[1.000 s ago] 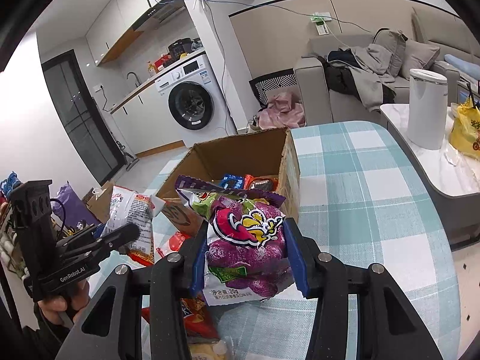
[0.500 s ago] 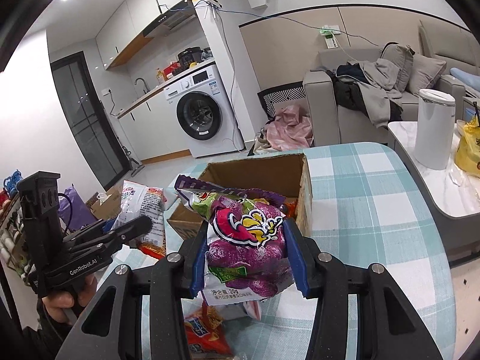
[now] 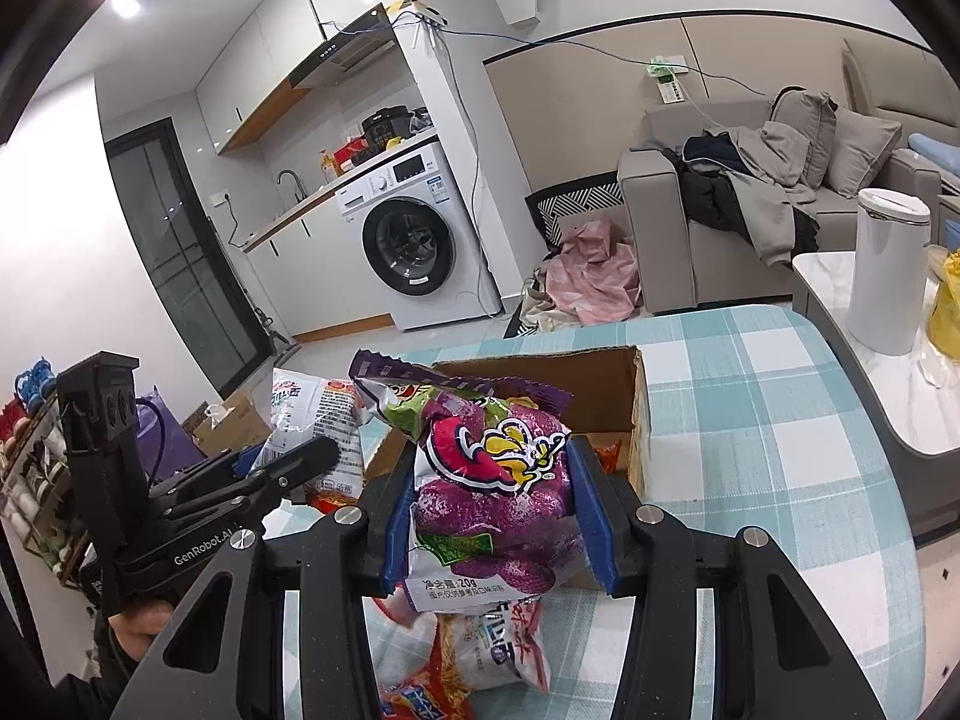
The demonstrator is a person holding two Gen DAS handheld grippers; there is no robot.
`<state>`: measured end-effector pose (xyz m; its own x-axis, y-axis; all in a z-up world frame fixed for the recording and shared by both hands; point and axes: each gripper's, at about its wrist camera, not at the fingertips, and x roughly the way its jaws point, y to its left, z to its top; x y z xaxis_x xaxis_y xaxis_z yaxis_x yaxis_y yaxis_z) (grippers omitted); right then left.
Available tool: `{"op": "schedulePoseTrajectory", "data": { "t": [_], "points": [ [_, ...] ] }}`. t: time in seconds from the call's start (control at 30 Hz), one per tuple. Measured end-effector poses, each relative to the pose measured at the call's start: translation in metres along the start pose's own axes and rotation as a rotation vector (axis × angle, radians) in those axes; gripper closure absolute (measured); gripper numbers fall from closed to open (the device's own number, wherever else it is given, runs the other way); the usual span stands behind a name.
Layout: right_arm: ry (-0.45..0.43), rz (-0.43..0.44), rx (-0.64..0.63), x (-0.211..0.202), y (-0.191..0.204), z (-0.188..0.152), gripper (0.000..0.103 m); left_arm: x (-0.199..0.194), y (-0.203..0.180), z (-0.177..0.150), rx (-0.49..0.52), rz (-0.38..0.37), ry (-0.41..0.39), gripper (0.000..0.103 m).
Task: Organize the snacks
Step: 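Lift the white noodle bag with the left tool while the right tool carries the grape bag over the box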
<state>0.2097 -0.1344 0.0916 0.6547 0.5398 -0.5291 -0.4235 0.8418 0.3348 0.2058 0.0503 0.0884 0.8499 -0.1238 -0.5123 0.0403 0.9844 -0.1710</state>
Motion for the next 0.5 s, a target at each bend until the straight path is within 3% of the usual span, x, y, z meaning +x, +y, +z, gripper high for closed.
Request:
{"op": "schedulePoseTrajectory", "data": {
  "t": [0.5],
  "points": [
    [0.021,0.002,0.049,0.028,-0.012,0.015,0.056,0.036,-0.008,0.022,0.041,-0.001,0.011,0.064]
  ]
}}
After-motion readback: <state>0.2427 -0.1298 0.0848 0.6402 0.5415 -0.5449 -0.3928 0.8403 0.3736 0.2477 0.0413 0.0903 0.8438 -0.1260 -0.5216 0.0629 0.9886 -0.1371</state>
